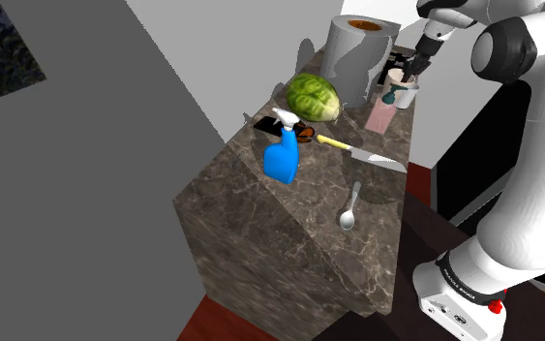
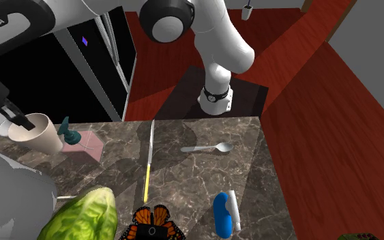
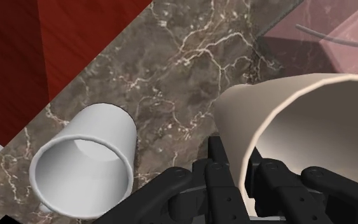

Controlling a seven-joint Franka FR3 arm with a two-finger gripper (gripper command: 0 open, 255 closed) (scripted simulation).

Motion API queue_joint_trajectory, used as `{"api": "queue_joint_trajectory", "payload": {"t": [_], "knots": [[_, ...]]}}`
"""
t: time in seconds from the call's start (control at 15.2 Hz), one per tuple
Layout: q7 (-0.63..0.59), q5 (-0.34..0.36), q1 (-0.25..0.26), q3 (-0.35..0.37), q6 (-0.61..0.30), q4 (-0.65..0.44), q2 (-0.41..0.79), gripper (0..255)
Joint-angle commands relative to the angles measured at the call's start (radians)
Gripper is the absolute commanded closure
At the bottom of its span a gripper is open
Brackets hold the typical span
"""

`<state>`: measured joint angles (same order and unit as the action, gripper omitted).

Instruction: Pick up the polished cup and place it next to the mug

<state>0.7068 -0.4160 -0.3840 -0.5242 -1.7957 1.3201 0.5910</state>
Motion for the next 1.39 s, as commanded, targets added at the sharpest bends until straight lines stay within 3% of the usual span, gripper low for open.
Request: {"api": "queue_joint_trajectory", "payload": {"t": [0.0, 0.4, 0.92, 0.99, 1.32], "knots": [[0.006, -0.004, 0.002, 0.002, -0.026, 0.022, 0.005, 255], [0.023, -0.018, 0.006, 0.009, -0.092, 0.074, 0.024, 255], [0.023, -0.018, 0.006, 0.009, -0.092, 0.074, 0.024, 255], [0.023, -0.018, 0.006, 0.009, -0.092, 0.074, 0.024, 0], [0.023, -0.018, 0.006, 0.01, -0.092, 0.073, 0.024, 0]]}}
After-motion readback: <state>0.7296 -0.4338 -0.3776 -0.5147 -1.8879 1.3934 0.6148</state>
